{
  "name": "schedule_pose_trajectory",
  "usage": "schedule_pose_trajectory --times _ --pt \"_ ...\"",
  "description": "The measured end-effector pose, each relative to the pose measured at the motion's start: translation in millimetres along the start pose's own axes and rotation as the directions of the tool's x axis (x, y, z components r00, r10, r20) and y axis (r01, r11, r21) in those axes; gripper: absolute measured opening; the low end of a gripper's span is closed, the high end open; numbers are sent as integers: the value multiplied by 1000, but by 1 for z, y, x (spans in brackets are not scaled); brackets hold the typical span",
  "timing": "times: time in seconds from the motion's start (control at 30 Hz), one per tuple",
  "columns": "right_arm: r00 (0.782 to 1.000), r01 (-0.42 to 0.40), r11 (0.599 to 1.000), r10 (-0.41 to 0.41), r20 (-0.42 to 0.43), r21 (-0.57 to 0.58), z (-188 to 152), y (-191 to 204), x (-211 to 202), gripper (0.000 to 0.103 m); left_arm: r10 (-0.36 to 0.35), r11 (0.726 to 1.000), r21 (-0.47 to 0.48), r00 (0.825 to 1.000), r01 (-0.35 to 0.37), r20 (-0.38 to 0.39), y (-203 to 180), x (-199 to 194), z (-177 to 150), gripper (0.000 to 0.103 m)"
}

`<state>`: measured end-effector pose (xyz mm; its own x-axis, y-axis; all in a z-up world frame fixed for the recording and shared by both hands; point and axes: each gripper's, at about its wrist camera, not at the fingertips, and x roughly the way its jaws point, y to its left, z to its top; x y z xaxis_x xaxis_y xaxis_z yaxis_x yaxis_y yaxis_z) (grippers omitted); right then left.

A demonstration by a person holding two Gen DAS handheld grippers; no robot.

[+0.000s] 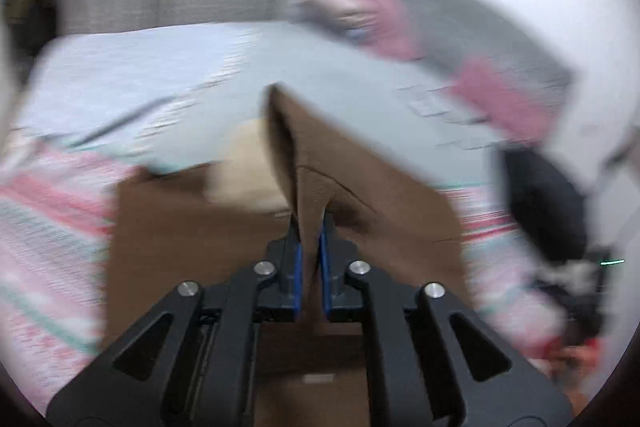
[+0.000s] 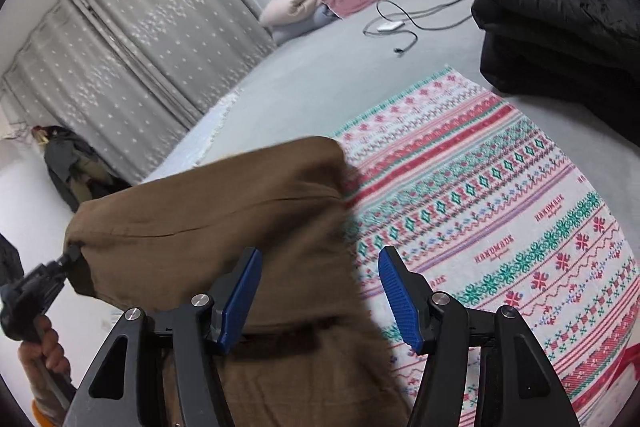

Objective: Fold large clothes

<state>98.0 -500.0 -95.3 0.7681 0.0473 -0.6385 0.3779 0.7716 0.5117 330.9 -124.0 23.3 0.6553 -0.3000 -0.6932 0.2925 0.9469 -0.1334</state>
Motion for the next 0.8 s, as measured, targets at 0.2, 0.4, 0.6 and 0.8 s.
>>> schedule_pose_trajectory --times 0.2,0.4,0.6,0.8 --pt "991 54 998 -59 -122 -44 -11 4 29 73 183 983 23 966 -182 -181 43 54 -42 31" --pt "974 -1 999 11 -226 46 -25 -9 71 73 -2 998 -58 972 -13 -237 39 80 -45 58" --pt "940 -123 977 171 -294 175 -21 -23 98 73 17 1000 28 982 -12 -187 19 76 -39 58" --pt "955 -194 952 238 -176 235 40 -43 114 72 -35 999 -7 977 34 -212 49 111 -24 58"
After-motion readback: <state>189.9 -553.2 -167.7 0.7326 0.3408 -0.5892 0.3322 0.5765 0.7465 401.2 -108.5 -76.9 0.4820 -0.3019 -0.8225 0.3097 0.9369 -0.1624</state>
